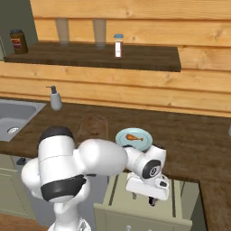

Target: Pick up the knife from the drawer and place it on the cutting board. Then place the meat from the plate to the cutting board.

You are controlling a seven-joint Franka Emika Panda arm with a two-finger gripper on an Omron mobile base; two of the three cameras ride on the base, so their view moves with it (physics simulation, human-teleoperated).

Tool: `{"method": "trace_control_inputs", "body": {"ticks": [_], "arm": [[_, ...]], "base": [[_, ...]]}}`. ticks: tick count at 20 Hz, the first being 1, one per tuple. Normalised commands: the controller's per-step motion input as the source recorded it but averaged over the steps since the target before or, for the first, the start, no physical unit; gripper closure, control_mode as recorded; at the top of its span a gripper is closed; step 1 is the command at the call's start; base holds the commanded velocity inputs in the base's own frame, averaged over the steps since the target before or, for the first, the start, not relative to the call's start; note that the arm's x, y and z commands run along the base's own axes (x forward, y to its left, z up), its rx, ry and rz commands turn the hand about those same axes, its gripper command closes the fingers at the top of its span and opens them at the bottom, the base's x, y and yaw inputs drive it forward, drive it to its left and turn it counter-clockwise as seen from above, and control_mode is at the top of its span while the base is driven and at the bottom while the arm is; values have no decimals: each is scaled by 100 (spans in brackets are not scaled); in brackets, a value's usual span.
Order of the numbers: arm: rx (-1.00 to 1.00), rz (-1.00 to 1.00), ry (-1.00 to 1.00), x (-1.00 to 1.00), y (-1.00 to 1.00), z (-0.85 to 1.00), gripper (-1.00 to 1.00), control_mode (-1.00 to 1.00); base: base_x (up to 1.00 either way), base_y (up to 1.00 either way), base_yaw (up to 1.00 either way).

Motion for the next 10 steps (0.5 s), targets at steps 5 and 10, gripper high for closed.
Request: {"method": "trace_control_inputs", "body": {"ticks": [5, 10], "arm": [[0, 0, 3, 5, 0, -65, -100, -100], [0, 3, 6, 0, 0, -52, -100, -100]], "base": [[0, 0, 0], [0, 0, 0]]}}
